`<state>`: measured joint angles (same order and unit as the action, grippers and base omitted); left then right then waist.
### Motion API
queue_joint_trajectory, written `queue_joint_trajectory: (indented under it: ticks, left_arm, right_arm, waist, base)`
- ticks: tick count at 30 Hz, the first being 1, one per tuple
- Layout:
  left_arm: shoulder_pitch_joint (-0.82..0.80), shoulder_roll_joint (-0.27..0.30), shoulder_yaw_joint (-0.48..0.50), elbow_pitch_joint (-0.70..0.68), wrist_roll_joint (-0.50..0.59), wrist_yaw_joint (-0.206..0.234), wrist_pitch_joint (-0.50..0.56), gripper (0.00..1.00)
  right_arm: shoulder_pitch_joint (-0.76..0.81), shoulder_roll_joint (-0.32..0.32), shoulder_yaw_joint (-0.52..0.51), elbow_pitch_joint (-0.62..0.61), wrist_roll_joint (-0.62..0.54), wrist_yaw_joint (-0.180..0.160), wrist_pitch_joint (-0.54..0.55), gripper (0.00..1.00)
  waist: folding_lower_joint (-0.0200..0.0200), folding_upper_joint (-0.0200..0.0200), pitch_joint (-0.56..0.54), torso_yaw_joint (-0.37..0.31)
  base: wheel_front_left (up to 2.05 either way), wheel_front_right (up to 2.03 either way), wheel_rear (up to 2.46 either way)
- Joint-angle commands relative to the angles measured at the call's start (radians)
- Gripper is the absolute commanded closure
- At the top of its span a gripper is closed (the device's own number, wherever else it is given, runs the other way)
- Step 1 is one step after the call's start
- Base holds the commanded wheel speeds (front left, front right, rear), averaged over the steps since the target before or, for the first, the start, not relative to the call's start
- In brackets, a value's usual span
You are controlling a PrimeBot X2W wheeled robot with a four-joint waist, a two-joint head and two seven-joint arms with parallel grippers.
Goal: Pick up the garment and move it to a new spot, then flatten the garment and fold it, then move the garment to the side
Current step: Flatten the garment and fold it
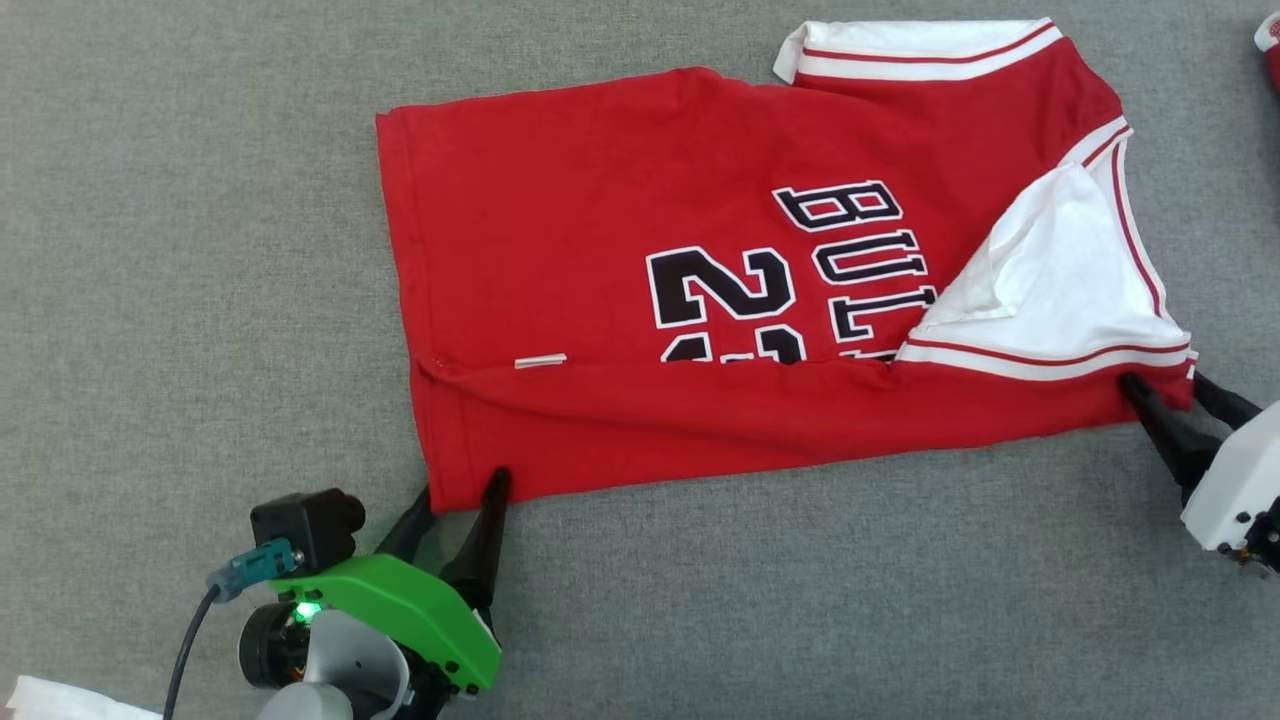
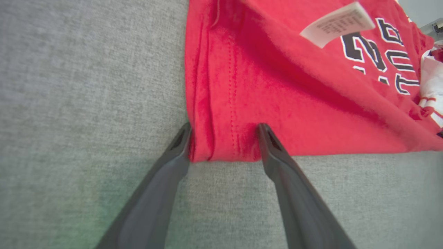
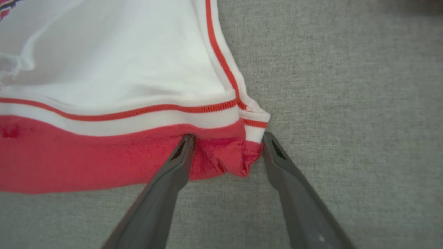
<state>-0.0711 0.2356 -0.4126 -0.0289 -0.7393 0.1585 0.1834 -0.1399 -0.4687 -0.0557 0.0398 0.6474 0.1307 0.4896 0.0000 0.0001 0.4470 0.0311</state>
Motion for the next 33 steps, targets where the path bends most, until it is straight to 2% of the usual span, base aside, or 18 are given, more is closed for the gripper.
queue_joint_trajectory:
  ticks: [1,3,6,13,17,21,22,23,28,33]
  left_arm:
    - [0.012,-0.023,-0.036,0.056,-0.025,-0.023,0.032,1.0]
    - [0.012,-0.019,-0.035,0.068,-0.034,-0.036,0.03,1.0]
    - [0.019,0.018,-0.022,0.051,-0.043,-0.052,0.037,1.0]
    - [0.124,0.144,0.002,-0.146,-0.083,-0.075,0.126,1.0]
    - [0.212,0.184,0.007,-0.234,-0.12,-0.058,0.168,1.0]
    - [0.249,0.192,-0.003,-0.235,-0.114,-0.043,0.175,1.0]
    - [0.252,0.189,-0.005,-0.231,-0.107,-0.041,0.169,0.51]
    - [0.252,0.188,-0.008,-0.228,-0.097,-0.039,0.163,0.0]
    - [0.238,0.215,0.022,-0.257,-0.071,-0.025,0.135,0.0]
    - [0.13,0.261,0.079,-0.34,-0.055,-0.021,0.16,0.0]
  right_arm:
    - [-0.01,-0.002,0.029,0.022,0.025,0.0,0.008,1.0]
    - [-0.015,-0.017,0.045,0.022,0.072,0.0,0.013,1.0]
    - [0.009,-0.076,0.045,-0.011,0.127,0.0,0.027,1.0]
    - [0.201,-0.22,0.003,-0.169,0.225,-0.001,0.124,1.0]
    - [0.296,-0.233,-0.027,-0.219,0.263,0.0,0.162,1.0]
    - [0.33,-0.214,-0.003,-0.204,0.247,0.0,0.174,0.99]
    - [0.326,-0.212,0.0,-0.2,0.236,0.0,0.165,0.57]
    - [0.32,-0.209,0.0,-0.193,0.22,0.0,0.153,0.0]
    - [0.283,-0.239,-0.065,-0.237,0.216,0.0,0.106,0.0]
    - [0.152,-0.322,-0.139,-0.334,0.224,0.0,0.118,0.0]
  waist:
    - [0.0,-0.0001,-0.008,0.0]
    - [0.0,-0.0001,-0.022,-0.005]
    - [0.0,-0.0001,-0.046,-0.006]
    - [0.0,-0.0001,-0.075,-0.018]
    - [0.0,-0.0001,-0.063,-0.029]
    - [0.0,-0.0001,-0.044,-0.032]
    - [0.0,-0.0001,-0.041,-0.032]
    - [0.0,-0.0001,-0.039,-0.031]
    - [0.0,-0.0001,-0.036,-0.028]
    - [0.0,-0.0001,0.008,-0.011]
  base:
    - [0.0,0.0,0.0]
    - [0.0,0.0,0.0]
    - [0.0,0.0,0.0]
    - [0.0,0.0,0.0]
    - [0.0,0.0,0.0]
    - [0.0,0.0,0.0]
    - [0.0,0.0,0.0]
    - [0.0,0.0,0.0]
    - [0.0,0.0,0.0]
    - [0.0,0.0,0.0]
